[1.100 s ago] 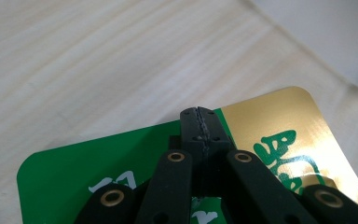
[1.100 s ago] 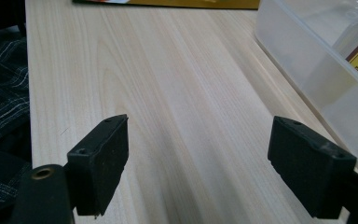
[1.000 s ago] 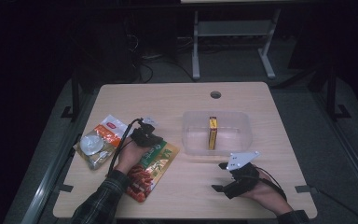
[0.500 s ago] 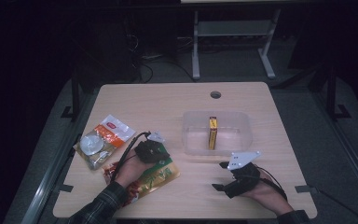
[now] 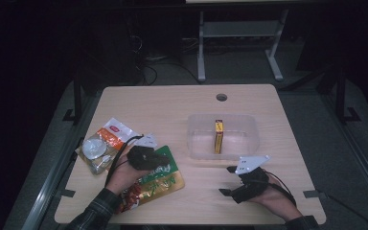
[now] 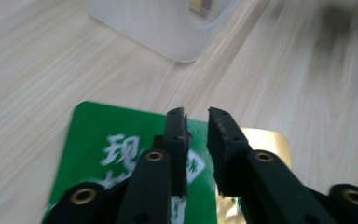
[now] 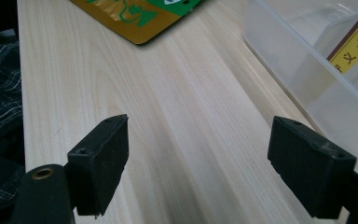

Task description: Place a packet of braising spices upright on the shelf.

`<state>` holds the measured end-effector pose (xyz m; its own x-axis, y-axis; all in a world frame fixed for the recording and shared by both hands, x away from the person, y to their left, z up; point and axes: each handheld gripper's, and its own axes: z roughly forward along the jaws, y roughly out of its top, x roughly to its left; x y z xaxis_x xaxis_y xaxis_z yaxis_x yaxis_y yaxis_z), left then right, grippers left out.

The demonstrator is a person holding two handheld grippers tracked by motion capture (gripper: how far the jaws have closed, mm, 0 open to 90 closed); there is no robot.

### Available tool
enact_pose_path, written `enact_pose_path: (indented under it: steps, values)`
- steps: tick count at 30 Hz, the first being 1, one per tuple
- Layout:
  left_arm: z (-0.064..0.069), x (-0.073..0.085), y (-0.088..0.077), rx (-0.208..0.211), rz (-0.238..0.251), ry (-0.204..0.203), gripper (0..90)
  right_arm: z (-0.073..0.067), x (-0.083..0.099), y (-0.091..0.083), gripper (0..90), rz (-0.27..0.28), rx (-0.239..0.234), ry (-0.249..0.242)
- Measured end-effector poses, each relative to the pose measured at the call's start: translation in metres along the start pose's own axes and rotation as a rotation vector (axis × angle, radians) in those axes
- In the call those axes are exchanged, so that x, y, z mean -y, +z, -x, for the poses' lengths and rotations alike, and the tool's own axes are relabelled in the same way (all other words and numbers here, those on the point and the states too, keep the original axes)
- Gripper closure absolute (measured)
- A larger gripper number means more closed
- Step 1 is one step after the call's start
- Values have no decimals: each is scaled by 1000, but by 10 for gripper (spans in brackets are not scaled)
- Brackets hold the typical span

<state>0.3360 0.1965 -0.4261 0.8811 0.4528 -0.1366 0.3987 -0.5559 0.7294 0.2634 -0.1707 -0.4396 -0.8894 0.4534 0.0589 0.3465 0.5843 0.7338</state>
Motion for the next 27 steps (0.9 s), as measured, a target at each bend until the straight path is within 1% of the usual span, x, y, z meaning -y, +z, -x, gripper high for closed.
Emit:
enact_pose_path:
  steps: [1,2,3,4,5,6,7,8,9,10,11,12,13,15,17,18,20,22,23,24,25,27]
  values:
    - [0,0,0,0,0,0,738,0,0,0,199,0,0,0]
    - [-2,2,-6,-9,2,5,738,0,0,0,199,1,2,0]
    - [-3,5,-10,-12,3,0,698,0,0,-1,199,2,2,2]
    - [-4,8,-15,-11,4,4,666,0,0,-1,199,5,3,0]
    - [-5,12,-21,-21,-3,6,631,0,0,-1,199,6,3,-1]
    - [-6,14,-24,-27,-10,9,579,0,0,-1,202,7,1,-5]
    - [-8,17,-28,-38,-16,23,541,0,0,-1,204,7,2,-6]
    - [-9,20,-32,-44,-19,19,501,0,1,-1,206,4,1,-4]
    - [-10,24,-36,-58,-27,19,415,1,1,-1,207,6,-3,-9]
    - [-11,27,-39,-65,-24,19,415,1,1,-1,207,6,-3,-9]
    - [-12,32,-43,-69,-24,17,350,1,1,-2,209,11,-8,-2]
    - [-13,35,-45,-70,-22,12,350,1,1,-2,209,11,-8,-2]
    - [-14,39,-48,-72,-25,18,325,1,2,-2,209,11,-8,-2]
    - [-17,46,-52,-75,-34,4,267,2,2,-2,209,11,-9,-3]
    - [-21,53,-53,-59,-54,10,194,2,2,-2,211,7,-12,-7]
    - [-22,55,-52,-59,-60,6,165,2,2,-1,211,6,-14,-7]
    - [-26,60,-50,-60,-86,10,142,1,2,-1,211,5,-18,-6]
    - [-29,64,-47,-64,-109,-3,142,1,2,-1,211,5,-18,-11]
    - [-32,66,-46,-67,-123,2,142,1,2,-1,211,5,-19,-11]
    - [-32,68,-44,-67,-120,-21,142,0,2,-1,211,5,-18,-11]
    - [-34,69,-44,-70,-126,-17,143,0,2,-1,212,5,-18,-14]
    - [-37,72,-45,-77,-129,-29,143,0,2,-1,212,6,-18,-16]
